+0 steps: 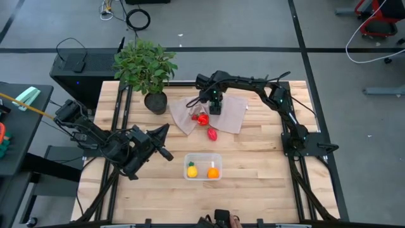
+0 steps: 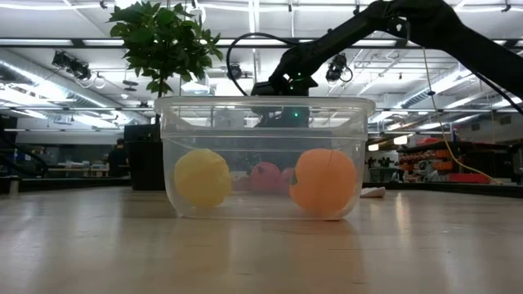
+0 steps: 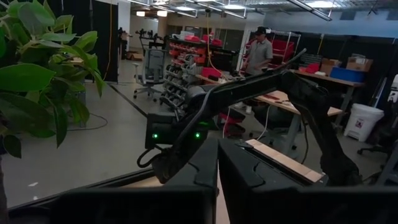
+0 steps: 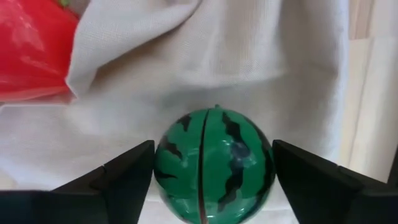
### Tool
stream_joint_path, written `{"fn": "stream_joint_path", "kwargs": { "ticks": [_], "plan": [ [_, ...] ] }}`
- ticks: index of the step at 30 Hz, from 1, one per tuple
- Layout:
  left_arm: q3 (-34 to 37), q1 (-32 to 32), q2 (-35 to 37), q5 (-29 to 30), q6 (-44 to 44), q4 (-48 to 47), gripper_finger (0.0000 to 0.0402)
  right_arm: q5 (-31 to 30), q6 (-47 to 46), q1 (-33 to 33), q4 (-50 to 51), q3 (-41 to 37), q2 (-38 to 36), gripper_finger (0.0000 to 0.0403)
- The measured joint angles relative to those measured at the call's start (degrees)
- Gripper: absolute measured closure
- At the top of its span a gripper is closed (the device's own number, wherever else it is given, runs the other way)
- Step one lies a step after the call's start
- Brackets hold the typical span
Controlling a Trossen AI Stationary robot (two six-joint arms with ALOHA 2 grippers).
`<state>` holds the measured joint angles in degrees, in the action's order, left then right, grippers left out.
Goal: Pick and placing Produce into tupperware
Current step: Put the watermelon into the transparent bin
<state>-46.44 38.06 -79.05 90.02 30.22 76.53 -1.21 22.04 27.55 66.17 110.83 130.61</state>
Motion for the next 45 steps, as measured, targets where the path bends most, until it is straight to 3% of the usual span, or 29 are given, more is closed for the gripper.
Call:
{"fn": "stream_joint_path", "kwargs": {
  "ticks": [7, 14, 25, 32, 45],
  "plan": [
    [0.0, 0.0, 0.0, 0.0, 0.0, -0.2, 0.0384, -0.5, 0.0, 0.0, 0.0, 0.1, -0.1, 0.0124],
    [0.0, 0.0, 0.0, 0.0, 0.0, -1.0, 0.0392, -3.3, -1.5, 0.0, 2.5, 1.0, 0.0, 0.0104],
    [0.0, 0.0, 0.0, 0.0, -0.6, -1.5, 0.0379, -4.7, -4.9, -0.3, 5.9, 1.4, -3.7, 0.0120],
    [0.0, 0.0, 0.0, 0.0, -1.1, -1.5, 0.0393, -4.1, -6.9, -3.5, 7.7, 1.4, -9.6, 0.0114],
    [0.0, 0.0, 0.0, 0.0, -1.1, -1.4, 0.0375, -2.8, -21.0, -13.9, 12.5, 1.5, -23.7, 0.0113]
  ]
}}
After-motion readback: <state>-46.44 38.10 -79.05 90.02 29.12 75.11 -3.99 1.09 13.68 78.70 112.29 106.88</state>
